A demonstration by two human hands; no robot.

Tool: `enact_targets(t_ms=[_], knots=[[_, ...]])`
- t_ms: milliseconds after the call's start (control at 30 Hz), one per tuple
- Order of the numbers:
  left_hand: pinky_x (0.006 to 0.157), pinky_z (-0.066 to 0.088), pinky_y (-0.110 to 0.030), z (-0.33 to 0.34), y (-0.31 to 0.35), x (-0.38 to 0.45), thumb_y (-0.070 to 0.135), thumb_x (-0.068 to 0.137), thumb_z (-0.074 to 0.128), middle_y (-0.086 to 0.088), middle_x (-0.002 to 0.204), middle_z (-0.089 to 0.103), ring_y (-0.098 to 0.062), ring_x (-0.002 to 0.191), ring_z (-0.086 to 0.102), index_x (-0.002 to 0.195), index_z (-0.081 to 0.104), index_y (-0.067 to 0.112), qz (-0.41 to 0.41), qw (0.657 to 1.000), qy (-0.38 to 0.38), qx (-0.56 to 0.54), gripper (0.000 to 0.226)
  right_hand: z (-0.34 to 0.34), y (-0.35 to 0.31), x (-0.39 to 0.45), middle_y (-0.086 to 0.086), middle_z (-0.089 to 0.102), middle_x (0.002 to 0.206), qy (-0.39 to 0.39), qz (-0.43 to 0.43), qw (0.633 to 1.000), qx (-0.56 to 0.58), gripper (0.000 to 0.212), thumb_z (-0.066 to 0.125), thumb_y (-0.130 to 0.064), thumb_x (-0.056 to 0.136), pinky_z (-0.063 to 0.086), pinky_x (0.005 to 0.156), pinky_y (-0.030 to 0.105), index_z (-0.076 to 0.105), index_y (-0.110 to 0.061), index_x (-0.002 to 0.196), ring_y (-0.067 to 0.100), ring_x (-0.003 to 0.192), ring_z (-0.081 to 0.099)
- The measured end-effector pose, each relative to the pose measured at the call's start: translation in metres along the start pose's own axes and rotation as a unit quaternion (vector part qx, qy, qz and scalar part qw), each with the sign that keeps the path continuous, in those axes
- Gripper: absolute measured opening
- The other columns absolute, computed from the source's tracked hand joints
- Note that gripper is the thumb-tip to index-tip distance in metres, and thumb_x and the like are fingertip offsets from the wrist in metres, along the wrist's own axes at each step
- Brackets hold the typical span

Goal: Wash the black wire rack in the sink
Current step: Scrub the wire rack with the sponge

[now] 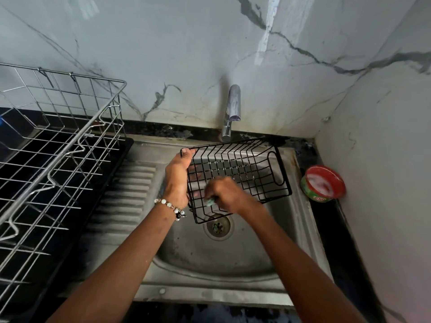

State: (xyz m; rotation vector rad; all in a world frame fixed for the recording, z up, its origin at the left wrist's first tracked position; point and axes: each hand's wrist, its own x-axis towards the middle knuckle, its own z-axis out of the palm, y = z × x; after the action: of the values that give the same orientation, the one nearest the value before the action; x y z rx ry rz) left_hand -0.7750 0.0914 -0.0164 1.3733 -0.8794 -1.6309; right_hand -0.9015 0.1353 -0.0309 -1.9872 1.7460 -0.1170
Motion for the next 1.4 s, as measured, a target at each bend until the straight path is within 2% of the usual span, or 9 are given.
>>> enact_targets(t_ms=[167, 300, 467, 733, 833, 1000, 1133, 1300, 1400], knots=[[0.089, 0.048, -0.054, -0.005, 0.005, -0.001, 0.059, 0.097, 0.040, -0.008, 0.124, 0.065, -0.027, 0.107, 0.065, 0.102, 0.069, 0.040, 0.002, 1.000, -0.016, 0.014, 0.034, -0.029, 0.066, -0.008, 0.026, 0.062, 0.114, 0.021, 0.116, 0.992, -0.050, 0.027, 0.058, 0.003, 0.085, 0.046, 0.078, 0.025, 0.065, 0.005, 0.111, 0.036, 0.110, 0.057], [0.088, 0.049, -0.053, -0.001, 0.007, -0.003, 0.060, 0.097, 0.040, -0.008, 0.124, 0.064, -0.023, 0.102, 0.065, 0.105, 0.069, 0.040, 0.005, 1.000, -0.020, 0.022, 0.035, -0.035, 0.073, -0.014, 0.017, 0.065, 0.111, 0.121, 0.227, 0.962, -0.092, 0.027, 0.068, -0.007, 0.083, 0.051, 0.087, 0.037, 0.065, -0.006, 0.110, 0.030, 0.103, 0.061], [0.088, 0.049, -0.052, 0.003, 0.010, -0.003, 0.058, 0.098, 0.040, -0.008, 0.123, 0.065, -0.028, 0.110, 0.066, 0.105, 0.069, 0.039, 0.009, 1.000, -0.011, 0.018, 0.036, -0.012, 0.019, -0.002, 0.016, 0.058, 0.114, 0.181, 0.184, 0.963, -0.073, 0.023, 0.056, -0.004, 0.091, 0.047, 0.089, 0.032, 0.055, -0.003, 0.114, 0.027, 0.106, 0.056], [0.085, 0.052, -0.058, -0.001, 0.017, -0.004, 0.062, 0.091, 0.049, -0.006, 0.127, 0.066, -0.032, 0.113, 0.063, 0.101, 0.073, 0.036, 0.017, 1.000, -0.004, -0.009, 0.036, 0.013, -0.019, 0.021, 0.010, 0.062, 0.105, 0.125, 0.031, 0.992, -0.012, 0.021, 0.063, -0.006, 0.086, 0.053, 0.085, 0.037, 0.063, -0.013, 0.106, 0.024, 0.096, 0.062], [0.085, 0.050, -0.053, -0.001, 0.023, -0.004, 0.060, 0.095, 0.044, -0.004, 0.117, 0.068, -0.027, 0.105, 0.066, 0.104, 0.072, 0.035, 0.020, 1.000, -0.006, 0.008, 0.038, -0.005, -0.004, 0.014, 0.002, 0.059, 0.106, 0.105, 0.061, 0.993, -0.001, 0.021, 0.076, -0.018, 0.076, 0.047, 0.091, 0.034, 0.063, -0.020, 0.092, 0.016, 0.100, 0.053], [0.086, 0.050, -0.053, -0.007, 0.029, -0.001, 0.060, 0.097, 0.042, -0.006, 0.114, 0.069, -0.030, 0.110, 0.066, 0.110, 0.070, 0.034, 0.026, 0.999, -0.007, 0.035, 0.040, -0.032, 0.039, -0.004, 0.005, 0.061, 0.093, 0.045, 0.125, 0.990, -0.043, 0.011, 0.070, -0.003, 0.080, 0.046, 0.078, 0.024, 0.067, -0.010, 0.088, 0.019, 0.093, 0.060], [0.088, 0.049, -0.054, -0.008, 0.028, -0.003, 0.059, 0.096, 0.042, -0.008, 0.119, 0.069, -0.031, 0.111, 0.066, 0.108, 0.069, 0.035, 0.026, 0.999, -0.011, 0.037, 0.038, -0.044, 0.064, -0.007, 0.018, 0.067, 0.102, 0.123, 0.236, 0.960, -0.091, 0.016, 0.063, -0.006, 0.083, 0.050, 0.082, 0.032, 0.069, -0.004, 0.099, 0.031, 0.096, 0.064], [0.088, 0.050, -0.059, 0.001, 0.026, -0.003, 0.055, 0.098, 0.042, -0.011, 0.119, 0.068, -0.030, 0.106, 0.068, 0.107, 0.069, 0.035, 0.043, 0.998, -0.010, 0.035, 0.034, -0.023, 0.015, -0.008, 0.020, 0.060, 0.113, 0.167, 0.274, 0.942, -0.094, 0.030, 0.056, 0.005, 0.087, 0.053, 0.082, 0.034, 0.055, 0.000, 0.117, 0.031, 0.103, 0.063], [0.079, 0.057, -0.050, 0.005, 0.021, 0.000, 0.053, 0.097, 0.047, -0.011, 0.120, 0.069, -0.032, 0.109, 0.067, 0.111, 0.070, 0.030, 0.052, 0.999, 0.006, 0.003, 0.035, -0.005, -0.023, 0.000, 0.018, 0.062, 0.109, 0.167, 0.223, 0.959, -0.058, 0.027, 0.056, 0.006, 0.087, 0.056, 0.084, 0.033, 0.056, -0.001, 0.113, 0.028, 0.098, 0.065]])
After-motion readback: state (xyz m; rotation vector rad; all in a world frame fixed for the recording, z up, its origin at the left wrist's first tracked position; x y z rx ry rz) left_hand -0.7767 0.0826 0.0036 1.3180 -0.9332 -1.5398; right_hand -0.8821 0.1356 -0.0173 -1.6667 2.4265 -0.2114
